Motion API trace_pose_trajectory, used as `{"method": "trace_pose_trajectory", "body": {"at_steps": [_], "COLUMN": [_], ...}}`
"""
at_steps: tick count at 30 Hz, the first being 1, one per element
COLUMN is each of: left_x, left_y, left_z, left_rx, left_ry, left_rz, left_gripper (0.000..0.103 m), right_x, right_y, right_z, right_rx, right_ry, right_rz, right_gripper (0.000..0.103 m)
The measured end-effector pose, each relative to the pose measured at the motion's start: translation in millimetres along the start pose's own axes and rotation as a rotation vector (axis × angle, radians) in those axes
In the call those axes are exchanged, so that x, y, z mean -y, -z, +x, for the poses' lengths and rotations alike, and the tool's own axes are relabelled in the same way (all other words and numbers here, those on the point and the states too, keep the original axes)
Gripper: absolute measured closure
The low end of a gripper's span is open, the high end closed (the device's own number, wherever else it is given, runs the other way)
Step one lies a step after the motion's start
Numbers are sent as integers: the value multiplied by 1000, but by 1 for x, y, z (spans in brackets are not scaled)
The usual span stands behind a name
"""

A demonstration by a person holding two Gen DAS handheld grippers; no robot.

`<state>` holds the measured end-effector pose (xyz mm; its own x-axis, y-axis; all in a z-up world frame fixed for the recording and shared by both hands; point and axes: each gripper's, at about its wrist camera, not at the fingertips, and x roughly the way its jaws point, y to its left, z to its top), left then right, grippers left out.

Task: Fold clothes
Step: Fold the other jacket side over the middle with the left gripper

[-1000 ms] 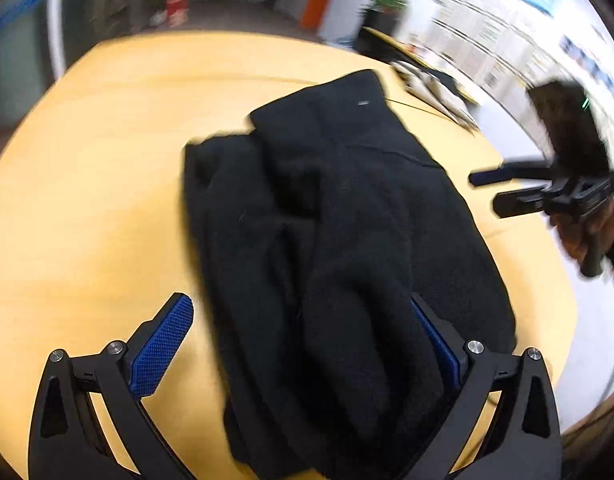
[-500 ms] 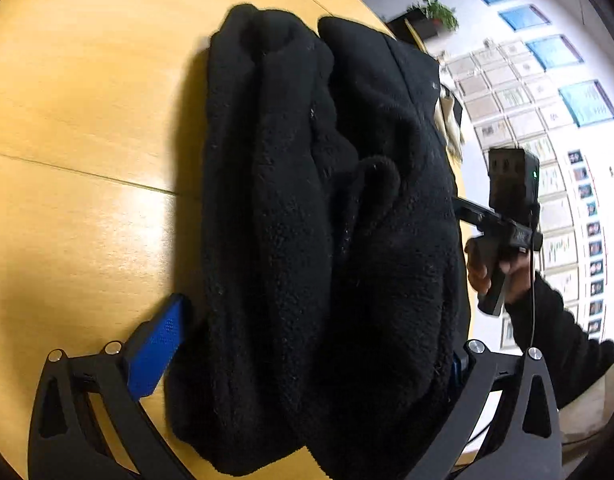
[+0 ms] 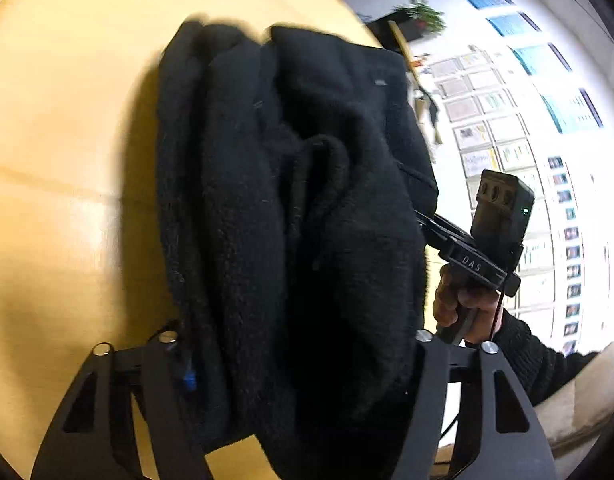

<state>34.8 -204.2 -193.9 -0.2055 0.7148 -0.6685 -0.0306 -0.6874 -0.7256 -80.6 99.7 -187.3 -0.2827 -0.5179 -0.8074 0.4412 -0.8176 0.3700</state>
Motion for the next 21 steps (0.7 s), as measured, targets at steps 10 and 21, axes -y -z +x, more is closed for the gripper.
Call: {"method": "trace_pose_trajectory", "body": {"at_steps": [10,21], "left_x": [40,-31], "left_y": [-95,-132], "left_z": [-40,40], "left_rx": [204,117], "left_ry": [-75,-201], "left_rz": [189,127], "left_gripper": [37,11], "right_x": [5,84], "right_y": [-80,-72], "right_z": [-62,21], "right_rx": [276,96], "right_ry": [-66,110], "right_rz": [-39,52], "right_gripper": [52,30]}}
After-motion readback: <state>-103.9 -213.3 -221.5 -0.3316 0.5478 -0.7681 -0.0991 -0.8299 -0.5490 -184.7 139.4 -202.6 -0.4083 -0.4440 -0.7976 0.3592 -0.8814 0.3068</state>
